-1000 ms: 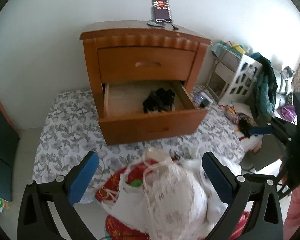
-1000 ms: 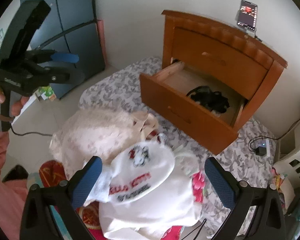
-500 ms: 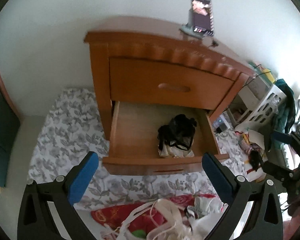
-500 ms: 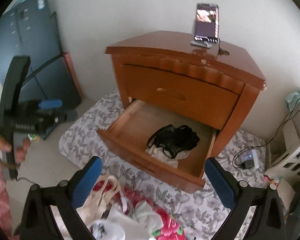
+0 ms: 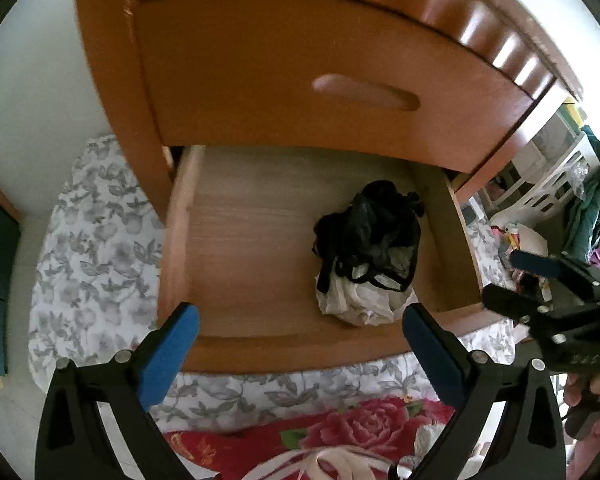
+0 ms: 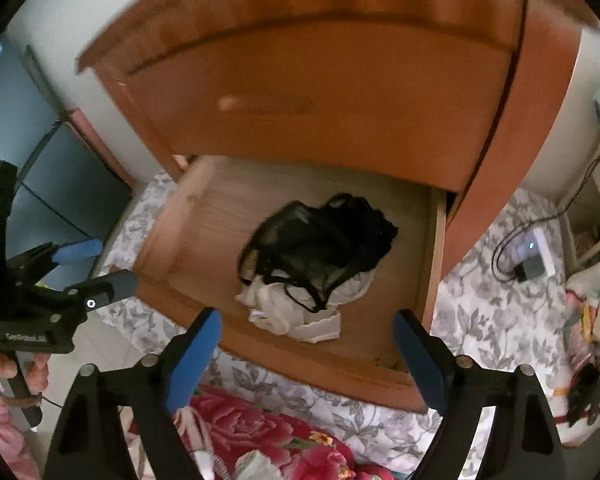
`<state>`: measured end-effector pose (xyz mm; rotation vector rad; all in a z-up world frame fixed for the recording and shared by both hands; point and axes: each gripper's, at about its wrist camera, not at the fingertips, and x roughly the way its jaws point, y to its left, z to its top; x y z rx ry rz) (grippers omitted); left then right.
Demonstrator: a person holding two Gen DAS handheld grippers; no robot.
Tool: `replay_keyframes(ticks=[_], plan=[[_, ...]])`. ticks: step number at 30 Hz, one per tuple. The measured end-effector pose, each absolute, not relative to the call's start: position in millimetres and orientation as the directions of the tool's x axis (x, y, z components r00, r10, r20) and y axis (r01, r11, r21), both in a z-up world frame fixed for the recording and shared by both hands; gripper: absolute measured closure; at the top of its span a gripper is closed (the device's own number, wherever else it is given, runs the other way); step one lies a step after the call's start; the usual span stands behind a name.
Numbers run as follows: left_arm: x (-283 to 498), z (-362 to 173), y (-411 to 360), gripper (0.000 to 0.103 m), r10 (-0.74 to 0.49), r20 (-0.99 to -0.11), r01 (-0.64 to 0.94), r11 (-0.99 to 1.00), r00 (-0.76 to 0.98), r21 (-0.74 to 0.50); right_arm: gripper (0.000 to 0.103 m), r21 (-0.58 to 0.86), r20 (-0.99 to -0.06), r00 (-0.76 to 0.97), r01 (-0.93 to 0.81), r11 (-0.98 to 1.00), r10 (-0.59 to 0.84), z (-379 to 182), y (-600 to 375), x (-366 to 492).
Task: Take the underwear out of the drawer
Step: 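Move both grippers back into the open drawer, then grasp the black lace bra with the left gripper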
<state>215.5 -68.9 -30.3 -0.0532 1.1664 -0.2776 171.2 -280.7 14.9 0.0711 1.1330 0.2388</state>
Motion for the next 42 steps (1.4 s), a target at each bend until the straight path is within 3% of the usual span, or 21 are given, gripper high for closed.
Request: replay_keyframes(ticks=[6, 13, 18, 22, 26, 33, 37, 42], plan=[[245.6, -52.0, -89.8, 0.013, -0.271, -0.911, 0.219, 0.953, 0.312, -0.208, 0.028, 0.188, -0.915, 0.335, -0.136, 0.973, 0.223, -22.2, -283.2, 194.1], [274.9, -79.8, -117.7, 0.018, -0.296, -0.924, 0.25, 0.939, 0.242, -0.235, 0.028, 0.21, -0.918, 0.321, -0.105, 0.972, 0.233, -41.8, -294.2, 208.6], [283.3, -96.5, -133.3, 0.033, -0.312, -0.931, 0.284, 0.925, 0.189, -0.252, 0.028, 0.214, -0.92, 0.314, -0.098, 0.972, 0.235, -45.6, -302.1, 210.3], [285.4, -104.2, -141.3, 0.056, -0.342, -0.927, 0.301, 0.91, 0.154, -0.285, 0.028, 0.206, -0.925, 0.306, -0.091, 0.974, 0.224, -46.6, -306.8, 212.0], [287.4, -113.6, -143.8, 0.067, -0.344, -0.931, 0.286, 0.911, 0.124, -0.298, 0.028, 0.202, -0.928, 0.3, -0.09, 0.975, 0.22, -48.1, -308.8, 211.8], [296.0, -110.6, -121.5, 0.066, -0.388, -0.907, 0.217, 0.911, 0.165, -0.35, 0.028, 0.194, -0.933, 0.289, -0.099, 0.976, 0.214, -49.4, -306.8, 209.0], [299.4, -103.7, -115.8, 0.043, -0.38, -0.904, 0.231, 0.914, 0.198, -0.334, 0.028, 0.192, -0.933, 0.29, -0.099, 0.976, 0.213, -48.9, -308.7, 208.3], [311.2, -115.7, -122.1, 0.042, -0.395, -0.907, 0.256, 0.901, 0.148, -0.351, 0.028, 0.194, -0.933, 0.29, -0.091, 0.977, 0.213, -48.6, -311.0, 207.3]])
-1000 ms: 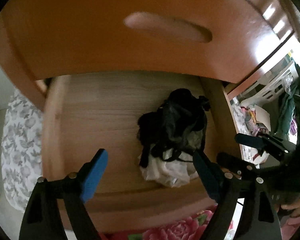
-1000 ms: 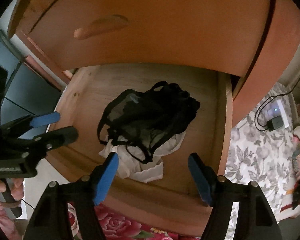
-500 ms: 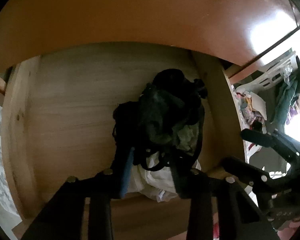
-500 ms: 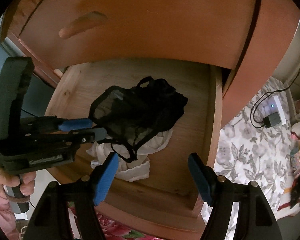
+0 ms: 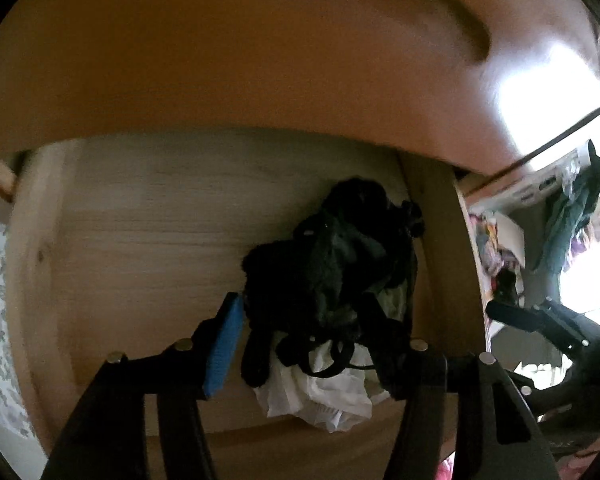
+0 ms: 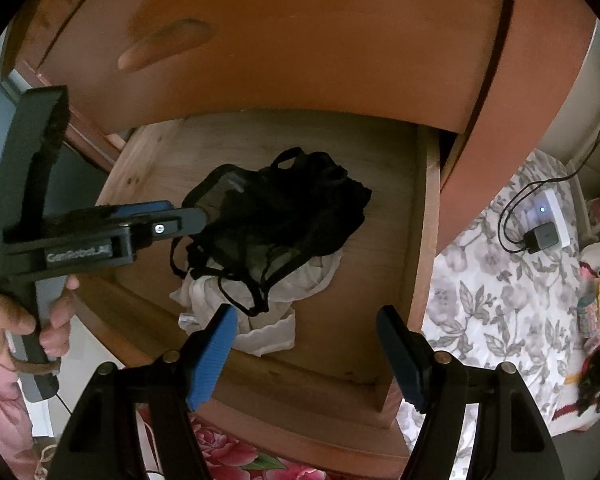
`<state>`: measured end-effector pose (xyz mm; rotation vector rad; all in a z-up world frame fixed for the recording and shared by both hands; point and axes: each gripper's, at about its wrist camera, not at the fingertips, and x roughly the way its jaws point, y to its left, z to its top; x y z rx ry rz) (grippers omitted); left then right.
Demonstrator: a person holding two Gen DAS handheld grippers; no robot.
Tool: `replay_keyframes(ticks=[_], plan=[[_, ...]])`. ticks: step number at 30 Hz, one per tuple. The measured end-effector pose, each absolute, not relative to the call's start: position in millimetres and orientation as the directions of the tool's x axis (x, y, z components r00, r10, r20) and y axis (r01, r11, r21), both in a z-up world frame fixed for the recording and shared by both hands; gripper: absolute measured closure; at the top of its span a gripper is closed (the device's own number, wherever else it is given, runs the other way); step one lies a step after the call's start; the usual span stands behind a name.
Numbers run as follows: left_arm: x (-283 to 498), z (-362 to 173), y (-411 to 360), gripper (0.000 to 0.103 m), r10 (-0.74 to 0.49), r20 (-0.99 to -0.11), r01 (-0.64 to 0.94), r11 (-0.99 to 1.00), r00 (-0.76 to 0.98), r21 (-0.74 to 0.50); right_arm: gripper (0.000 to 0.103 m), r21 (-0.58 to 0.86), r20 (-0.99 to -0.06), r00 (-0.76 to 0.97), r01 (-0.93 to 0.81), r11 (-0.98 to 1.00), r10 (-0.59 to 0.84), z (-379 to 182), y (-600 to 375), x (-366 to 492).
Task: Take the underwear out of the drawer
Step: 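Grasp the black lace bra with the left gripper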
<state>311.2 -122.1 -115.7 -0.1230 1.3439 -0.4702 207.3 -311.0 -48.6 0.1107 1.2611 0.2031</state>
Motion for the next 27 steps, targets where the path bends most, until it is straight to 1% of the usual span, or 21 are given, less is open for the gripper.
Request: replay_keyframes(ticks=[4, 7, 9, 11, 12, 16, 19, 24, 27], plan=[[308.8, -129.4, -133.0, 0.042, -0.375, -0.923, 0.289, 0.897, 0.091, -0.336, 0.028, 0.186, -0.937, 0.284, -0.09, 0.978, 0.205, -49.4, -313.3, 205.5], [308.6, -131.4, -136.7, 0.043, -0.384, -0.918, 0.293, 0.892, 0.094, -0.343, 0.028, 0.185, -0.938, 0.283, -0.083, 0.979, 0.201, -50.4, -317.2, 205.4], [306.6, -125.3, -134.8, 0.056, -0.394, -0.912, 0.302, 0.889, 0.117, -0.345, 0.028, 0.188, -0.938, 0.282, -0.078, 0.979, 0.202, -51.3, -318.7, 205.3], [303.9, -116.4, -130.4, 0.088, -0.405, -0.904, 0.309, 0.885, 0.139, -0.349, 0.028, 0.188, -0.938, 0.28, -0.079, 0.979, 0.203, -51.9, -318.5, 205.1], [302.5, -114.0, -130.7, 0.092, -0.402, -0.904, 0.313, 0.885, 0.142, -0.344, 0.028, 0.187, -0.938, 0.28, -0.082, 0.979, 0.203, -52.3, -317.8, 205.1], [294.2, -111.8, -136.1, 0.093, -0.403, -0.905, 0.347, 0.875, 0.134, -0.338, 0.028, 0.192, -0.937, 0.281, -0.08, 0.978, 0.207, -52.2, -316.9, 205.0], [292.5, -109.6, -135.7, 0.095, -0.397, -0.905, 0.335, 0.882, 0.154, -0.33, 0.028, 0.189, -0.937, 0.282, -0.081, 0.979, 0.205, -51.3, -316.6, 204.1], [286.4, -74.4, -119.9, 0.096, -0.487, -0.839, 0.35, 0.851, 0.244, -0.392, 0.028, 0.188, -0.937, 0.285, -0.074, 0.979, 0.201, -51.1, -317.5, 203.3], [286.6, -47.5, -102.6, 0.096, -0.512, -0.803, 0.358, 0.843, 0.305, -0.402, 0.028, 0.194, -0.935, 0.289, -0.066, 0.979, 0.205, -50.2, -317.2, 205.5]])
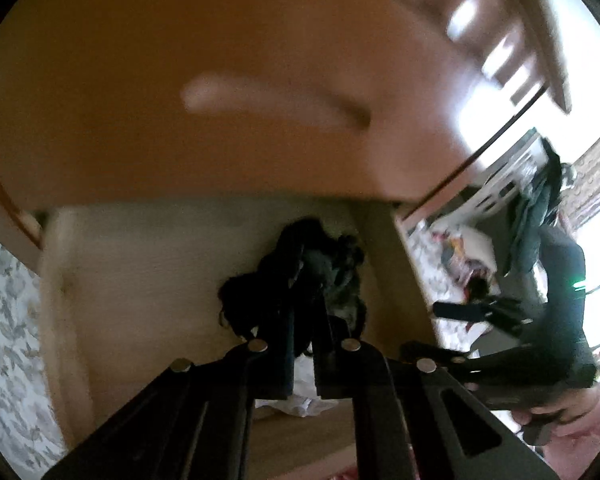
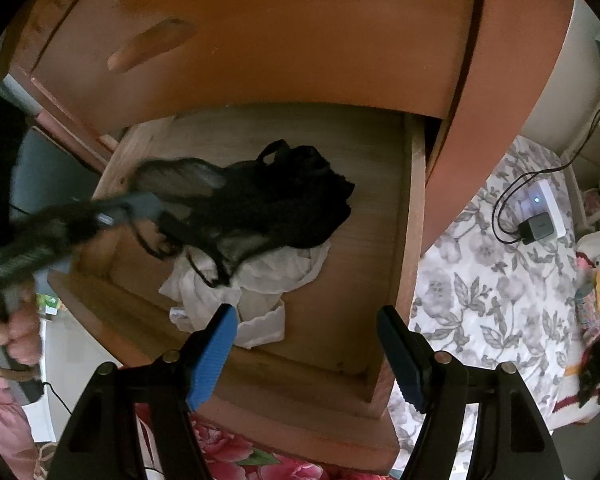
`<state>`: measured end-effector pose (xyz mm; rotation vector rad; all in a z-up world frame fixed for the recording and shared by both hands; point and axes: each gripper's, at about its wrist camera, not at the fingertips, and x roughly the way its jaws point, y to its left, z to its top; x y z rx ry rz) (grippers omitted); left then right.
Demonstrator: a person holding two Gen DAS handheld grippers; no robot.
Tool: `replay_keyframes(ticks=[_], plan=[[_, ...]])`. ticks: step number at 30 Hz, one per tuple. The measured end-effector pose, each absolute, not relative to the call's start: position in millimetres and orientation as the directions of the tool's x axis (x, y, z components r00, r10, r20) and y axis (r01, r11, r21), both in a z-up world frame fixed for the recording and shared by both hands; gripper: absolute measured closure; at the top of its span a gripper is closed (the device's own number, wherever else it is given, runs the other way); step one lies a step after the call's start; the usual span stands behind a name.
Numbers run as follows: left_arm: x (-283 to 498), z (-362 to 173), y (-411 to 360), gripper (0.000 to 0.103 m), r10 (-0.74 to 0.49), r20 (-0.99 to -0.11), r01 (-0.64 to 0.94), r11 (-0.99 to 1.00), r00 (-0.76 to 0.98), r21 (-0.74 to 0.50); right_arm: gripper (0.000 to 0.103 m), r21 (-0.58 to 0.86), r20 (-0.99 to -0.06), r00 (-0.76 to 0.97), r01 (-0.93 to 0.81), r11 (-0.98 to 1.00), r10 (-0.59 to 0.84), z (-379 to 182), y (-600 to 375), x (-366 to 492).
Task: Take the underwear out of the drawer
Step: 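Grasp the black lace bra with the left gripper, then grasp the white cloth with the right gripper while the left gripper holds the black bra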
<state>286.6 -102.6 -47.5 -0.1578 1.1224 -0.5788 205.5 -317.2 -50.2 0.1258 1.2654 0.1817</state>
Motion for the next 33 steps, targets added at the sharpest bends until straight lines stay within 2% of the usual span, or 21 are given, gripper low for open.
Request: replay_keyframes(ticks=[4, 12, 23, 31, 33], plan=[[280.9, -16.8, -78.6, 0.096, -0.533, -0.758, 0.352, 0.839, 0.376, -0.415, 0.028, 0.197, -0.934, 0.29, -0.075, 0.978, 0.21, -49.4, -310.4, 208.8], [276.8, 12.0, -39.2, 0.096, -0.501, -0.721, 0.306, 0.865, 0.479, -0.398, 0.028, 0.202, -0.936, 0.269, -0.115, 0.973, 0.227, -54.8, -281.8, 220.7], [279.3, 4.7, -7.1, 0.096, -0.456, -0.739, 0.239, 0.89, 0.496, -0.389, 0.028, 0.18, -0.959, 0.193, -0.144, 0.973, 0.206, -83.1, -251.5, 238.3], [277.8, -10.3, 5.4, 0.096, -0.454, -0.756, 0.22, 0.891, 0.472, -0.398, 0.045, 0.144, -0.977, 0.133, -0.165, 0.976, 0.167, -100.0, -239.2, 245.8], [277.0, -12.3, 3.9, 0.096, -0.454, -0.761, 0.223, 0.891, 0.463, -0.396, 0.053, 0.128, -0.982, 0.116, -0.169, 0.977, 0.149, -105.9, -233.8, 248.4]])
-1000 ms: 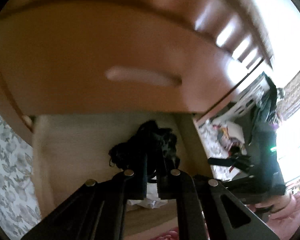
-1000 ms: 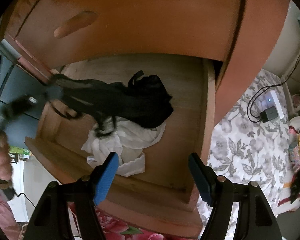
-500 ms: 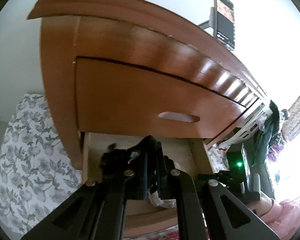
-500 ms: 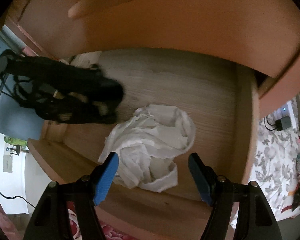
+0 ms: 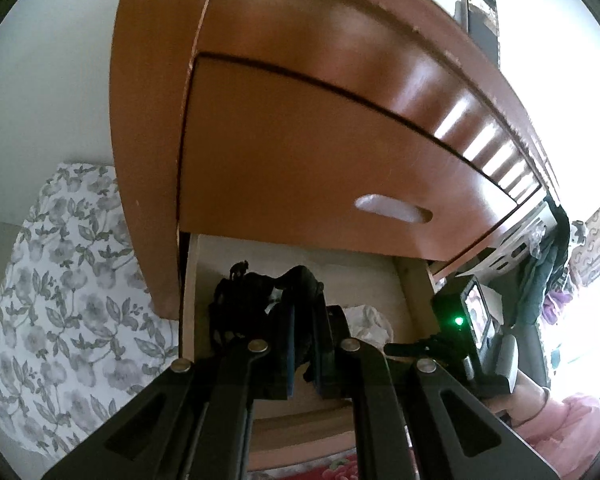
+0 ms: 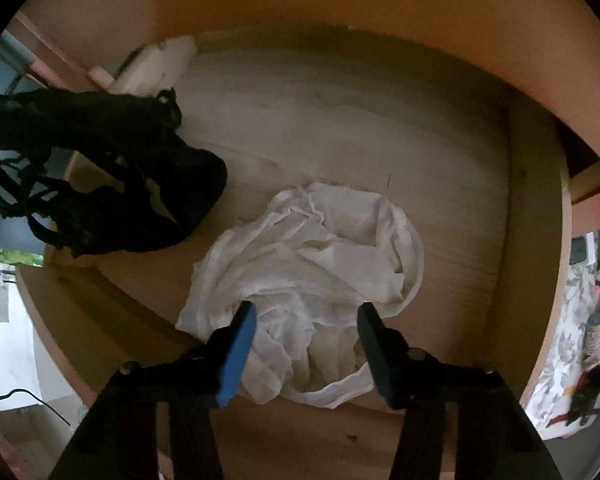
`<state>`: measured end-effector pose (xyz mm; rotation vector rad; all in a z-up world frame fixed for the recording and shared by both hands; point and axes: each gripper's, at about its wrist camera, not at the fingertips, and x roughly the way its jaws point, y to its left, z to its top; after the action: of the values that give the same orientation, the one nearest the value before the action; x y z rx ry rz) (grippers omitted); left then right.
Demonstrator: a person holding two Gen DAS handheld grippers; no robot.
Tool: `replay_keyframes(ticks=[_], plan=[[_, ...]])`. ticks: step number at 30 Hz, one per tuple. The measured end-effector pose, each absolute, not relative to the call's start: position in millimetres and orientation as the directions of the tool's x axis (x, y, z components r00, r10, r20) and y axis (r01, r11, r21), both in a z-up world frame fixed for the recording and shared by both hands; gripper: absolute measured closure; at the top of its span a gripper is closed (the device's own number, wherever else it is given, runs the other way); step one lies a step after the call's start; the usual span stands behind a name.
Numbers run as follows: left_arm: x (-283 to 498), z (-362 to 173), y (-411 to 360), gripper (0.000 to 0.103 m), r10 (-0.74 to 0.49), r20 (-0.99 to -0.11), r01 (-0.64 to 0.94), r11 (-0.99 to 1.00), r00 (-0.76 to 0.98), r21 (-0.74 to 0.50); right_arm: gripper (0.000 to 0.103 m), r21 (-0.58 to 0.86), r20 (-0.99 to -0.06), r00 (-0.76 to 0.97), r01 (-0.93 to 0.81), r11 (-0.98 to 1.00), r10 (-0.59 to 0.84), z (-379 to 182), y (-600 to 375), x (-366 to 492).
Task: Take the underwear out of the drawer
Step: 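Grasp the white cloth with the right gripper while the left gripper holds the black bra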
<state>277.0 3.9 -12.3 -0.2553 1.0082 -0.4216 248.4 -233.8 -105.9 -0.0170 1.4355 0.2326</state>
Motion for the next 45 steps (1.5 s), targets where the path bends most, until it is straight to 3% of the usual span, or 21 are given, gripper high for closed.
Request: replay_keyframes(ticks=[4, 8, 24, 45], plan=[[275.7, -12.6, 1.1, 0.096, -0.455, -0.768, 0.231, 0.89, 0.451, -0.392, 0.065, 0.104, -0.988, 0.091, -0.179, 0.978, 0.122, -116.2, -225.6, 250.1], [275.9, -16.8, -0.1, 0.096, -0.458, -0.771, 0.235, 0.889, 0.442, -0.394, 0.099, 0.089, -0.989, 0.101, -0.193, 0.977, 0.11, -117.1, -220.9, 248.6], [270.0, -15.8, 0.1, 0.096, -0.47, -0.767, 0.238, 0.883, 0.436, -0.405, 0.1, 0.071, -0.935, 0.32, -0.262, 0.963, 0.156, -35.8, -241.2, 215.6], [254.6, 16.7, -6.0, 0.096, -0.468, -0.748, 0.251, 0.883, 0.47, -0.396, 0.101, 0.031, -0.859, 0.482, -0.285, 0.958, 0.171, 52.7, -251.5, 197.5]])
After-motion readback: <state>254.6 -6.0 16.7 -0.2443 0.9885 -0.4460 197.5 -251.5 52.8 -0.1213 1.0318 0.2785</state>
